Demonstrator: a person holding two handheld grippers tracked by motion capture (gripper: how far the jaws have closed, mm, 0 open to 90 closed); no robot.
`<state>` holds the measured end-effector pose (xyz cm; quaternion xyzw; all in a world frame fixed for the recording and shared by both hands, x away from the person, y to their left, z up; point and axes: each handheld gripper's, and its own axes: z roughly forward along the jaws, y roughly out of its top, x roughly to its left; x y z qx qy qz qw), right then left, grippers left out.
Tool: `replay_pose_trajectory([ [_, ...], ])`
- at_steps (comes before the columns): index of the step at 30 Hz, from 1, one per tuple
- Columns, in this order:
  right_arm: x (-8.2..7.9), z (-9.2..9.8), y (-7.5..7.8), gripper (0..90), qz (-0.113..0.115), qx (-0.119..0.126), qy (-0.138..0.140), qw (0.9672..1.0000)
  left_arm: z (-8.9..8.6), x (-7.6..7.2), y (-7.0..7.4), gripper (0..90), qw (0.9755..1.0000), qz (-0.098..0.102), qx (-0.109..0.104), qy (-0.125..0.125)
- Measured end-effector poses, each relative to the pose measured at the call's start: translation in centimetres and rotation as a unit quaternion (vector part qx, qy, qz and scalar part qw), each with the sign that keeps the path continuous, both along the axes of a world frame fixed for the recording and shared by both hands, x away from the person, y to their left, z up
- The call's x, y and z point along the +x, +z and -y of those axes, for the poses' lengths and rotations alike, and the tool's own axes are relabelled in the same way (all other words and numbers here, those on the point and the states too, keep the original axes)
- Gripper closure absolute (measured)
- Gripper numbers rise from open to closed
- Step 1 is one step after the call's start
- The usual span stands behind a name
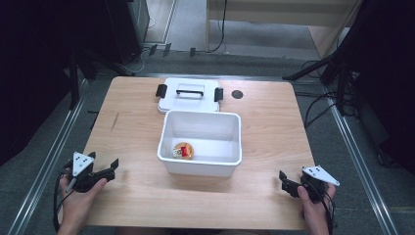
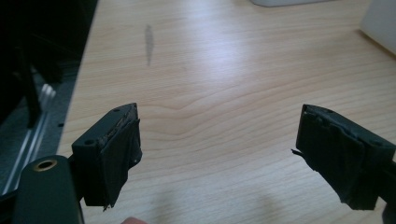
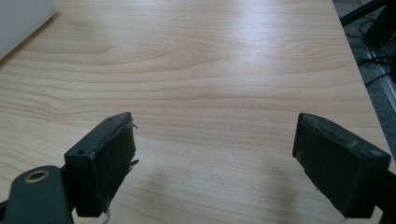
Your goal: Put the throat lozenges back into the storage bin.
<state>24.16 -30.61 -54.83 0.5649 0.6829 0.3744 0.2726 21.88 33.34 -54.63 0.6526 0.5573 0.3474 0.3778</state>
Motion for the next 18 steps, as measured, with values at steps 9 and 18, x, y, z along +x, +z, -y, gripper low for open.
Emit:
replay_pose_trajectory([
  [9, 0.0, 0.0, 0.0, 13.4, 0.0, 0.002, -0.001, 1.0, -1.3, -2.1, -0.6, 8.3, 0.9926, 0.088, -0.067, 0.05],
  [18, 0.0, 0.0, 0.0, 13.5, -0.001, -0.002, -0.001, 1.0, -1.3, -2.3, -0.6, 8.2, 0.9918, 0.089, -0.069, 0.06],
])
